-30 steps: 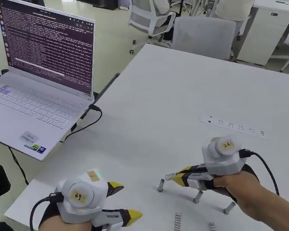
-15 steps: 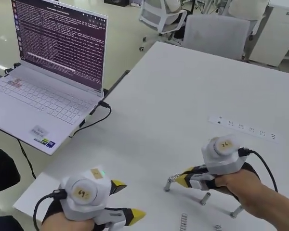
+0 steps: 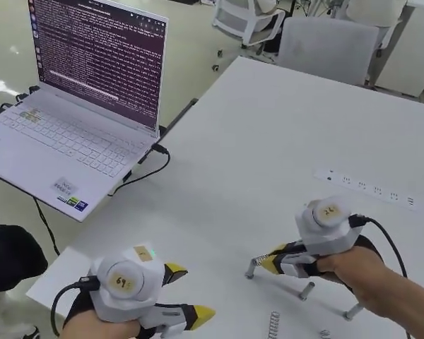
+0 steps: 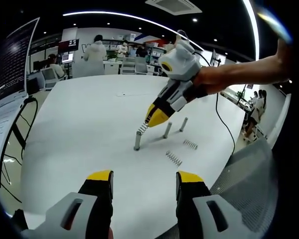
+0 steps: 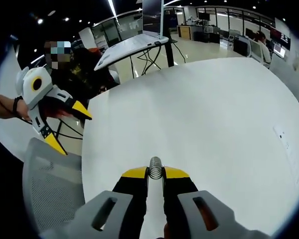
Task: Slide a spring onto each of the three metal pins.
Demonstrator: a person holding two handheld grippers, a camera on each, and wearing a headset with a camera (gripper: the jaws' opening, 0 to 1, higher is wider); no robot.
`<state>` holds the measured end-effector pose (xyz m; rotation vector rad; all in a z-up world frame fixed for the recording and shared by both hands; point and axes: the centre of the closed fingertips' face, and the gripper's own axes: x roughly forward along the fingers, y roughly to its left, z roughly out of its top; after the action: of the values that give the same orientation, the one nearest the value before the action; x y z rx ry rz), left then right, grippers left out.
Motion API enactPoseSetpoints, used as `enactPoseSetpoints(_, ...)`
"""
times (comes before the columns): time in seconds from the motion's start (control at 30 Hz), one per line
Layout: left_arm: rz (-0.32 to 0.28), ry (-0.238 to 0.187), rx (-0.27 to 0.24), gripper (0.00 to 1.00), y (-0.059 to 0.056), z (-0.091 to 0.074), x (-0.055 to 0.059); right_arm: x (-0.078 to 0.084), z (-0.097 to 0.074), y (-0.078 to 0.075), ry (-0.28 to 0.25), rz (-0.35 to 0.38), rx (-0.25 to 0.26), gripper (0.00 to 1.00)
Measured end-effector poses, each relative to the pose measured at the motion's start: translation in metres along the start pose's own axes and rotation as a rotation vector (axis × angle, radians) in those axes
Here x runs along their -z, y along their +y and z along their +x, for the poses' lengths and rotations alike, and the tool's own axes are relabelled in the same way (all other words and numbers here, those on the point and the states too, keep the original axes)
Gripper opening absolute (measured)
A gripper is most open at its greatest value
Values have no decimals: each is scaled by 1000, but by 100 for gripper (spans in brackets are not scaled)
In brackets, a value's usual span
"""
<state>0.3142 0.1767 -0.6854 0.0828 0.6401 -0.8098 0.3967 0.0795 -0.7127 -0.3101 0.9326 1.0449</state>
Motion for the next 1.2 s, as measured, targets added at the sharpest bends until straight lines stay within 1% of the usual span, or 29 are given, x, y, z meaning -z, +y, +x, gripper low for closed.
enactPoseSetpoints(0.2, 1, 3, 1, 45, 0, 0, 0, -2, 0, 1, 51, -80, 13, 8)
enactPoseSetpoints(0.23, 1, 3, 2, 45, 0, 0, 0, -1, 0, 1, 76, -102, 15, 8)
enactPoseSetpoints(0.33, 0, 4, 5, 45, 0, 1, 0, -1, 1, 2, 111, -148, 16, 8)
enactPoseSetpoints(0.4, -1, 4, 5, 45, 0, 0, 1, -2, 1, 1, 129, -174, 28, 8)
enactPoseSetpoints(0.6, -3, 3, 7, 45, 0, 0, 1, -1, 2, 4, 180, -225, 16, 8)
enactPoseSetpoints(0.67, -4, 3, 8, 45, 0, 0, 2, -1, 3, 3, 202, -256, 20, 8)
enactPoseSetpoints(0.77, -3, 4, 10, 45, -1, -1, 3, -1, 4, 4, 219, -276, 15, 8)
enactPoseSetpoints(0.93, -1, 2, 8, 45, -1, -1, 2, -1, 5, 4, 264, -309, 10, 8)
enactPoseSetpoints(1.13, 1, 0, 8, 45, 0, -1, 1, 0, 9, 3, 328, -344, -2, 8)
enactPoseSetpoints(1.2, 0, 0, 7, 45, 0, -1, 1, -2, 11, 4, 333, -350, -2, 8)
